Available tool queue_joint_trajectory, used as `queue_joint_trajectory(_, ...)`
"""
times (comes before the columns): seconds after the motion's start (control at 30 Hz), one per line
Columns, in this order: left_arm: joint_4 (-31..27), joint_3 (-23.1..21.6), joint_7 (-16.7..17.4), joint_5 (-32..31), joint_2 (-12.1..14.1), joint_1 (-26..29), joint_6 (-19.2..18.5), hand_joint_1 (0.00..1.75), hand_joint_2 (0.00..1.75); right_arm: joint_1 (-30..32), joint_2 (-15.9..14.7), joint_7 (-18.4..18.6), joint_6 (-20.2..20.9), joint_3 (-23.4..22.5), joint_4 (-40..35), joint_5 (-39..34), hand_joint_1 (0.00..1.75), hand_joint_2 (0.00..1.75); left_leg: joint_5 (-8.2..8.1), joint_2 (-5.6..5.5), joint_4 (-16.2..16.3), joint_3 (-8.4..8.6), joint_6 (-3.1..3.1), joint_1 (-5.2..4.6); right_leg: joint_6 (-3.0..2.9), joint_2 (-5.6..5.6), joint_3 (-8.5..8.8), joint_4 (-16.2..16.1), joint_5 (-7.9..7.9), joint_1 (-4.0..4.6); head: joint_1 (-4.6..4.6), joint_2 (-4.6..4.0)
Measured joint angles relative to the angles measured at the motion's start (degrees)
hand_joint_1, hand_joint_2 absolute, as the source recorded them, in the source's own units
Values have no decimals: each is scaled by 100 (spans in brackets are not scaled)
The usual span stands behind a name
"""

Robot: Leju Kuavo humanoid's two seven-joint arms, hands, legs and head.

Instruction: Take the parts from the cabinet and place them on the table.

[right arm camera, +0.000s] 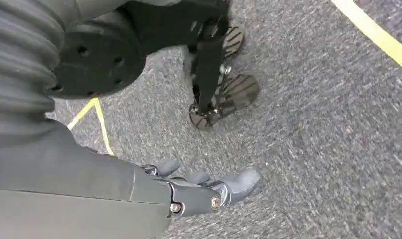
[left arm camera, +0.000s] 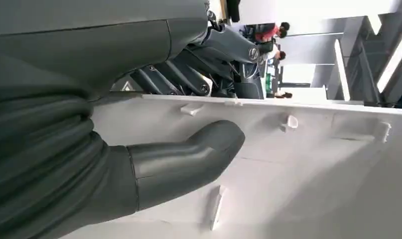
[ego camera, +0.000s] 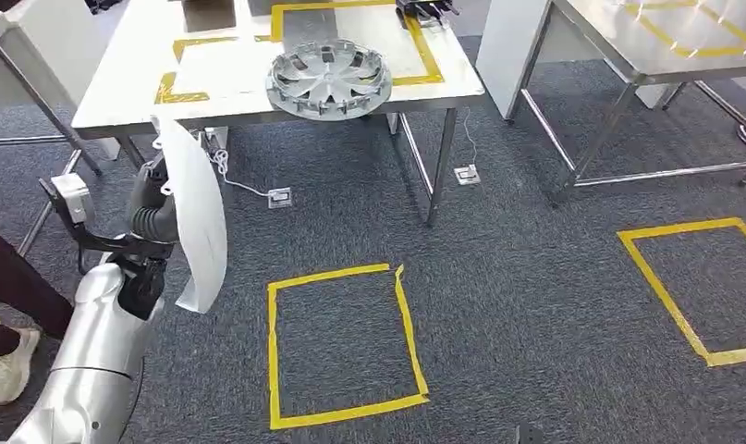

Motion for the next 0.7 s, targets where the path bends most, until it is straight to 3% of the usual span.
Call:
queue_joint_trajectory(0.03,0,-2,18,-2,-2,5,2,175,175,6,0,6,-2,0,0,9,0,175,-29,-17,4,30,-4,-1,-2,3,-177,155,59,0,-4,0)
queue_joint_trajectory(0.07,0,-2,31,-2,-2,4,4,175,175,11,0,7,-7,-2,0,15,0,175,-61,-33,7,67,-11,-1,-8,5,-212,58,219,0,-2,0)
queue_joint_trajectory(0.1,0,-2,37,-2,-2,2,20,175,175,12,0,7,-7,-2,0,17,0,175,-103,-48,11,120,-24,-1,-21,7,-132,-276,518,0,-4,0)
queue_joint_trajectory(0.17,0,-2,59,-4,-2,-10,33,175,175,10,-2,4,-15,-2,0,33,0,175,-204,-57,15,239,-62,0,-81,24,268,-1303,1182,7,-2,0)
queue_joint_trajectory(0.2,9,-2,75,-7,0,-36,35,175,175,7,-9,4,-24,0,0,35,0,175,-254,-63,42,250,-95,-35,-115,47,369,-1582,1202,39,-4,0)
queue_joint_trajectory(0.23,15,-2,90,-18,2,-55,35,175,175,-3,-9,7,-29,0,0,39,0,175,-288,-92,51,244,-126,-42,-157,41,449,-1654,1109,38,-11,0)
queue_joint_trajectory(0.3,17,-4,83,-17,13,-76,31,175,175,-1,-9,2,-35,0,0,39,0,175,-310,-88,12,266,-181,-30,-214,42,445,-1640,1074,56,-6,0)
queue_joint_trajectory(0.37,9,-2,77,-17,26,-83,15,175,175,-4,-9,-7,-26,-2,0,46,0,175,-360,-66,27,308,-260,-14,-292,29,534,-1717,1073,6,-9,0)
queue_joint_trajectory(0.4,9,-4,59,-15,53,-102,4,175,175,-5,-11,-15,-24,-2,0,50,0,175,-435,-22,219,238,-292,-13,-332,31,582,-1731,1046,9,-28,0)
queue_joint_trajectory(0.43,11,-4,50,-15,55,-116,-2,175,175,-12,-11,-20,-24,-2,0,48,0,175,-601,-12,593,35,-313,-5,-367,28,606,-1730,1023,9,-28,0)
queue_joint_trajectory(0.5,20,-4,35,-15,74,-68,0,175,175,-10,-9,-33,-20,-2,0,48,0,175,-933,-11,1536,-540,-351,12,-381,25,655,-1730,963,9,-33,0)
queue_joint_trajectory(0.53,20,-4,24,-15,85,-26,0,175,175,-1,-9,-39,-20,-2,0,48,0,175,-930,-10,1800,-749,-364,24,-377,26,687,-1730,931,6,-35,0)
queue_joint_trajectory(0.57,20,-4,24,-13,101,3,11,175,175,7,-9,-39,-20,-2,0,50,0,175,-788,-8,1768,-806,-372,37,-365,30,730,-1729,899,1,-35,0)
queue_joint_trajectory(0.6,17,-4,22,-15,112,15,22,175,175,12,-9,-39,-22,-2,0,68,0,175,-550,-1,1518,-747,-374,50,-345,34,780,-1726,864,-6,-35,0)
queue_joint_trajectory(0.67,-2,-4,4,-13,140,16,52,175,175,9,-9,-33,-22,-2,0,125,0,175,128,52,473,-335,-391,76,-285,34,912,-1715,769,-25,-33,0)
queue_joint_trajectory(0.7,0,-7,-9,-13,160,22,59,175,175,7,-11,-9,-24,2,0,166,0,175,187,115,160,-209,-397,82,-243,33,938,-1713,724,-13,-41,0)
